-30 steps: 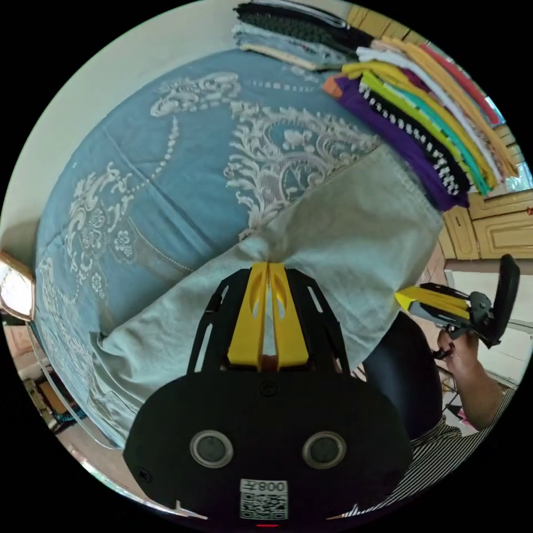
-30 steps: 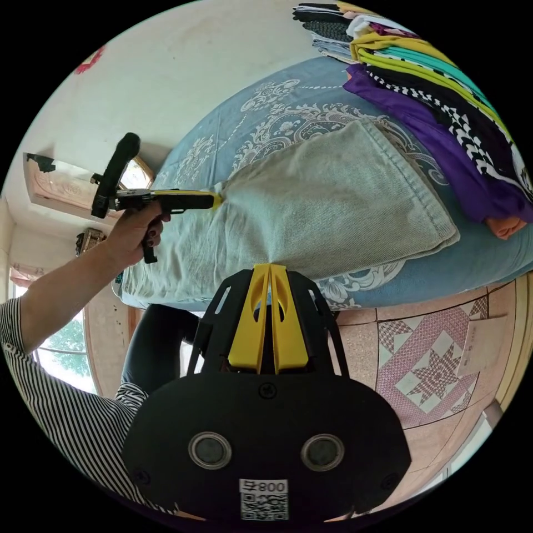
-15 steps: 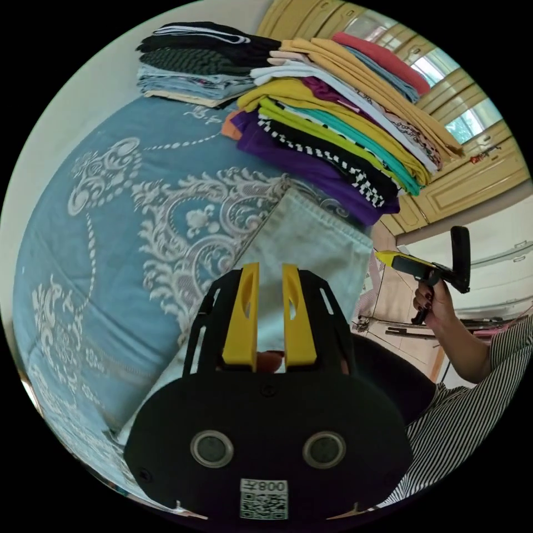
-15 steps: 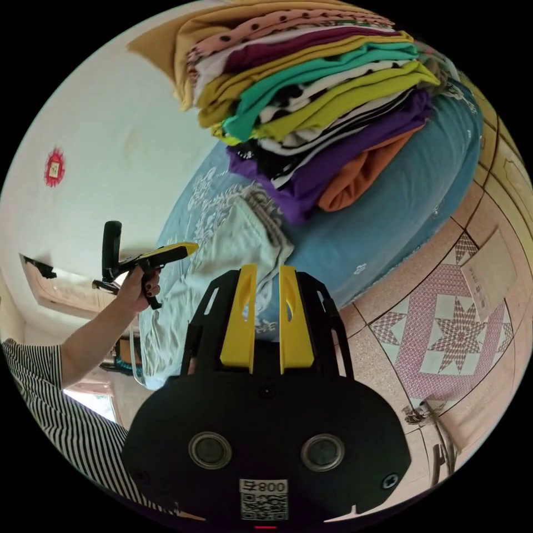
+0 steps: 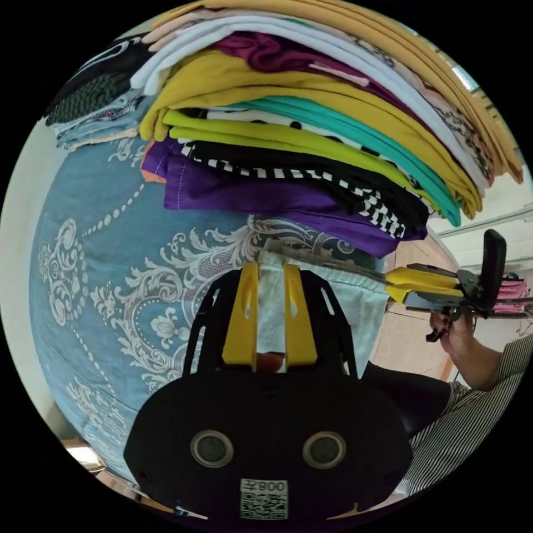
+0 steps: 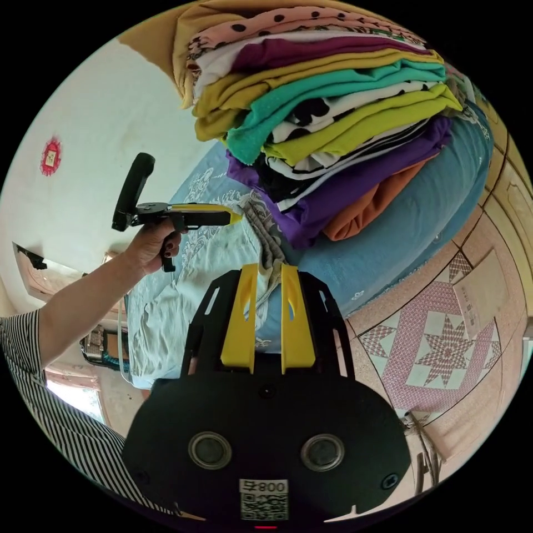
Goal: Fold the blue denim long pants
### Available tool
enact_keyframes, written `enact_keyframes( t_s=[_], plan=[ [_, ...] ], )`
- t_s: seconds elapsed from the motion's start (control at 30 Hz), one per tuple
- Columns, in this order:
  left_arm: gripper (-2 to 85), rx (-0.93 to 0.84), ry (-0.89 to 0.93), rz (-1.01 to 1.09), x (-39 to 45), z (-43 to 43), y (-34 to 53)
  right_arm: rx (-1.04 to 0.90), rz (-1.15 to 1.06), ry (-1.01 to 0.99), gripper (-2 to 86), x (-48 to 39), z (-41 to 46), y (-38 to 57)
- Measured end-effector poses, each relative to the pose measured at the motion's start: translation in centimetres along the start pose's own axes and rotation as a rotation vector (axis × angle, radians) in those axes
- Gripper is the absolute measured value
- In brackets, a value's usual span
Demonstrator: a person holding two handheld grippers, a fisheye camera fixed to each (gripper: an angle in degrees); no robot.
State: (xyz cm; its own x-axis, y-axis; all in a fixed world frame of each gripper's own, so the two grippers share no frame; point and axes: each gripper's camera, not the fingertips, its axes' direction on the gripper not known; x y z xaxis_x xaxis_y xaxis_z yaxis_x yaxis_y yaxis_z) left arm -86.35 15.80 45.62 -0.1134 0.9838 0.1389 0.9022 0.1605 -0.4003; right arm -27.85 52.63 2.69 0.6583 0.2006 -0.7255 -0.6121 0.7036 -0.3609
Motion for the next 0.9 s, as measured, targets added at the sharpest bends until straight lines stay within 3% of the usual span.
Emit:
enact_keyframes(
  t_s=[0.43, 0.7, 0.9],
  plan=[
    [1.3, 0.028, 0.008, -0.005, 0.4, -4.0, -5.8, -0.036, -0.015, 0.011, 4.1, 2.1, 3.4, 3.2],
    [1.9, 0.073, 0.018, 0.039, 0.0, -6.3, -7.8, -0.028, -0.060, 0.000, 0.6, 2.4, 3.1, 3.0],
    [4.7, -0.006, -0.016, 0.040, -1.0, -4.0, -8.7, -0.063, -0.003, -0.016, 1.1, 4.1, 4.3, 2.9]
  ],
)
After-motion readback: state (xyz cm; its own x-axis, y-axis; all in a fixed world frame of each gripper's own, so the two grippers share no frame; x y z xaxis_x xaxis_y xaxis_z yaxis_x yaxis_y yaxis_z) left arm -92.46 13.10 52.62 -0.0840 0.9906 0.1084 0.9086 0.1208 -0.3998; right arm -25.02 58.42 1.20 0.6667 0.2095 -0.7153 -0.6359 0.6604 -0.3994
